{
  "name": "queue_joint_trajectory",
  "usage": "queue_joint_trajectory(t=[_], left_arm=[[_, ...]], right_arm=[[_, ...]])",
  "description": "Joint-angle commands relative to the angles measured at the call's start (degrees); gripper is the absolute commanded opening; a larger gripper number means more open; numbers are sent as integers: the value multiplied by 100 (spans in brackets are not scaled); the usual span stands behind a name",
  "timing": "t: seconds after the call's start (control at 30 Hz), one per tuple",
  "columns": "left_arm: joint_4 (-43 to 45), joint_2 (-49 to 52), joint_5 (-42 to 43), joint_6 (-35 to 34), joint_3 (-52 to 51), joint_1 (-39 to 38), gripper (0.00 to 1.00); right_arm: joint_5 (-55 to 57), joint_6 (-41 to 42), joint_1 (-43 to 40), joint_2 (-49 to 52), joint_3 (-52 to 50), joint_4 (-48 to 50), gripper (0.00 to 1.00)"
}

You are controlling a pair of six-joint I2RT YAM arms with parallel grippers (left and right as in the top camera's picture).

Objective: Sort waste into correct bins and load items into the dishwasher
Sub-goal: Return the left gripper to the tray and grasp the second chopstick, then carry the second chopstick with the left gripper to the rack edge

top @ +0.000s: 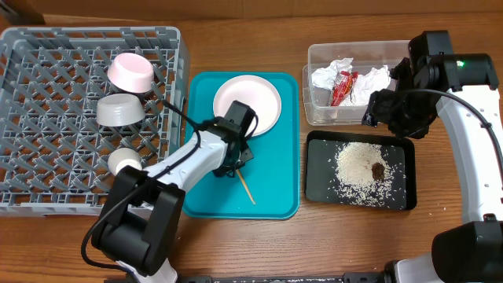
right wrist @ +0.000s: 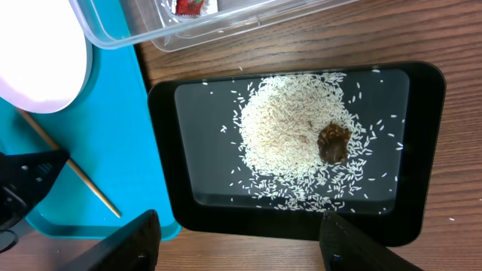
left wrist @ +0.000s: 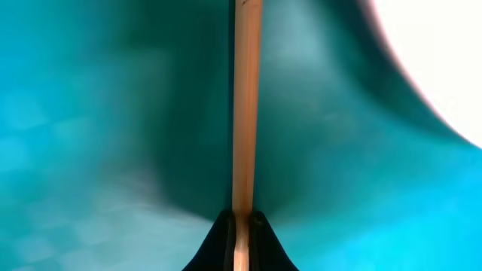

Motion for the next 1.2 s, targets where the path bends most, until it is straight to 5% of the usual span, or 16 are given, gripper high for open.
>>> queue_joint_trajectory(t=[0.0,0.17,0.6,1.1,1.17], left_arm=[[-214,-304,-50,-33,-26,328,4],[-365,-994,-50,807,236,761,4],[-848,-1574,-52,5847,1727,2015,4],[-457,-546,-96,6345,1727,2400,4],[-444,-525,-96,6330,1727,2400,14]], right_arm=[[-7,-24,9,-122,120,11,69],[-7,-24,11,-122,120,11,69],[-9,-24,11,-122,120,-11,69],[-7,-24,9,-122,120,-11,69],[-7,-24,9,-122,120,-11,69]])
